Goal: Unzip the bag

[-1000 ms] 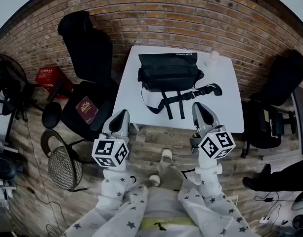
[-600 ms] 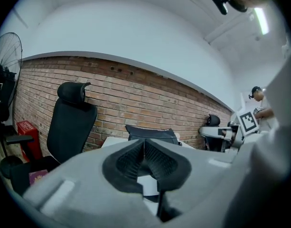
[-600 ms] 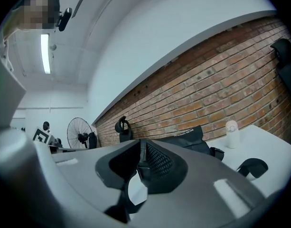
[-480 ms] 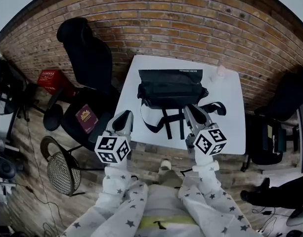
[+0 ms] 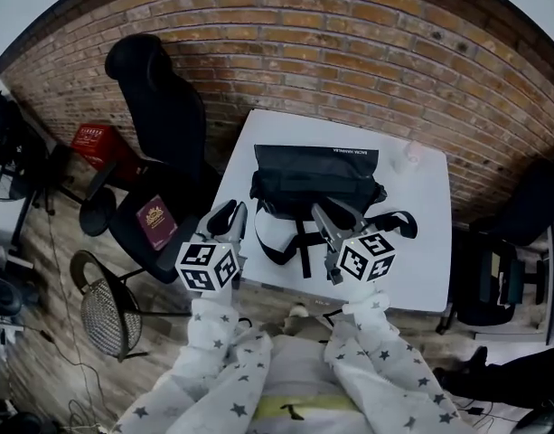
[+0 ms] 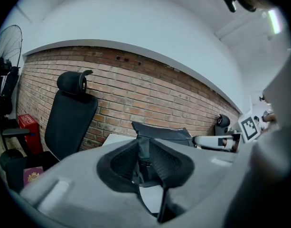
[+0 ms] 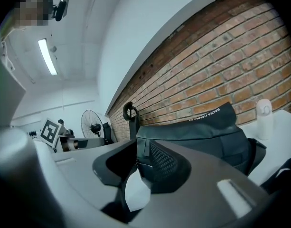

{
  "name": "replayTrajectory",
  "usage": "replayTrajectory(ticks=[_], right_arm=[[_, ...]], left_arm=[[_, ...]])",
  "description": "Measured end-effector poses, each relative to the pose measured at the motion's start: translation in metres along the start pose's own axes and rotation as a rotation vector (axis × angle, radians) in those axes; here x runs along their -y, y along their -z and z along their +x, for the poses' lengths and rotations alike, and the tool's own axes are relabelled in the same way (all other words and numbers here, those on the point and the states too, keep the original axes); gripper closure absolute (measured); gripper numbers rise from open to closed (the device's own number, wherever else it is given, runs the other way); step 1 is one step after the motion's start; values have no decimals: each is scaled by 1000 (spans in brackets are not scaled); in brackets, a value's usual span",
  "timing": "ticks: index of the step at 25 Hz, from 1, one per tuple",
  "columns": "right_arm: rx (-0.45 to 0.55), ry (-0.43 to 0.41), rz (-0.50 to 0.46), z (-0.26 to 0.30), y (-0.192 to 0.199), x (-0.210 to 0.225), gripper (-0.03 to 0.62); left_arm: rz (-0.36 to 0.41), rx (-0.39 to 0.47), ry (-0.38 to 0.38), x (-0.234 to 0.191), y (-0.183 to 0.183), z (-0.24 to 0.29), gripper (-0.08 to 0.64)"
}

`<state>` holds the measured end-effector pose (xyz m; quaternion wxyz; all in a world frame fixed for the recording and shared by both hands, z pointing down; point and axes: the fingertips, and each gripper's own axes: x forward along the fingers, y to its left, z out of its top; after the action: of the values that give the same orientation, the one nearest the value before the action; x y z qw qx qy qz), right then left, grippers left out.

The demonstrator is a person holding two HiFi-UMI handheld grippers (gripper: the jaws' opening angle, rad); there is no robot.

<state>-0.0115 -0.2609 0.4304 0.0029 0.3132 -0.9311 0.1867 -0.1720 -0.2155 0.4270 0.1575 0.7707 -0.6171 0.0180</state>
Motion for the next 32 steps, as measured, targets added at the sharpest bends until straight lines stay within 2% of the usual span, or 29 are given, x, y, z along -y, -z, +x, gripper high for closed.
replayTrajectory(ticks=[7, 13, 19, 25, 32], right_arm=[[-75, -49, 11, 31, 27, -11, 479], [-132, -36, 38, 55, 54, -17, 474], [-181, -42, 48, 81, 79, -25, 463], [-235, -18, 15, 98, 103, -29, 457], [-275, 17, -60, 116, 118, -28, 468]], left_arm=[[18, -46, 34, -12, -1, 28, 470], [32, -117, 118, -18, 5, 53, 426], [37, -149, 193, -22, 7, 76, 393], [29, -171, 265, -25, 13, 95, 355], [36, -181, 367, -21, 15, 118, 347]])
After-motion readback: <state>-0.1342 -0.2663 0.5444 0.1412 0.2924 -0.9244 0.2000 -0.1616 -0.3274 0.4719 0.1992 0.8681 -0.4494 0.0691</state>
